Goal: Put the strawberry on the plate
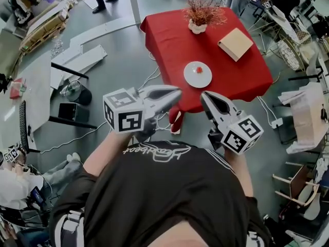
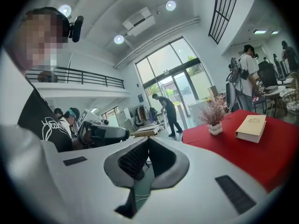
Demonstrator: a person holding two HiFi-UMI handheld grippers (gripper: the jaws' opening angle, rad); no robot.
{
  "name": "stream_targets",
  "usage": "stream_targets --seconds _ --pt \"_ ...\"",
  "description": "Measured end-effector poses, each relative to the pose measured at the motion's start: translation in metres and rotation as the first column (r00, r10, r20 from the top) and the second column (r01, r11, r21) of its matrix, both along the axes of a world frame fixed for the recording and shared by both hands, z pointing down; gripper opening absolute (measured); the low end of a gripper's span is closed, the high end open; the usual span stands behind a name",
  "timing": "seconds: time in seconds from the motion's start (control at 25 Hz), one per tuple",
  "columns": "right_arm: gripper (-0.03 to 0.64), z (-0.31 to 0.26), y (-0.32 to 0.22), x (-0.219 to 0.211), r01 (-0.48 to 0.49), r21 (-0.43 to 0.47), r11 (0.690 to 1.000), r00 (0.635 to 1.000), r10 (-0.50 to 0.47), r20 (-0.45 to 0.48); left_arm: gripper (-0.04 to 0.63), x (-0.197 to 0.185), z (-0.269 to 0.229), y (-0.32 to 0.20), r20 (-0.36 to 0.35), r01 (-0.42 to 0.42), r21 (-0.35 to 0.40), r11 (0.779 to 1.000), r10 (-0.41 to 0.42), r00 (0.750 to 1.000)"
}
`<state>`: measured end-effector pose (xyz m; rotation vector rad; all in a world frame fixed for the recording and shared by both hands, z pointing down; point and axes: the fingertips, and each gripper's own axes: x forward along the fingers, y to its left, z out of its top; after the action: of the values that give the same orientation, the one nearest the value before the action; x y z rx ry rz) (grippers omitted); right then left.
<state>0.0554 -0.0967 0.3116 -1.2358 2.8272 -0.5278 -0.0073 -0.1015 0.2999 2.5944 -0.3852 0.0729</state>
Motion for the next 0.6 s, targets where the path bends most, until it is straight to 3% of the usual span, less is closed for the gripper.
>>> stream_targets --seconds 0.16,0.6 --pt "0.009 -0.006 0.017 0.013 -0.014 0.016 1.0 1.0 0.014 -0.008 0.006 0.011 -0.009 0.015 0.003 0.011 0.035 0.999 -0.011 1.0" --pt "0.009 -0.004 0.074 0.044 0.003 0.001 1.0 1.0 -0.003 0.013 0.006 0.042 -0.005 0.069 0.035 0.055 0.029 0.998 -0.056 0.998"
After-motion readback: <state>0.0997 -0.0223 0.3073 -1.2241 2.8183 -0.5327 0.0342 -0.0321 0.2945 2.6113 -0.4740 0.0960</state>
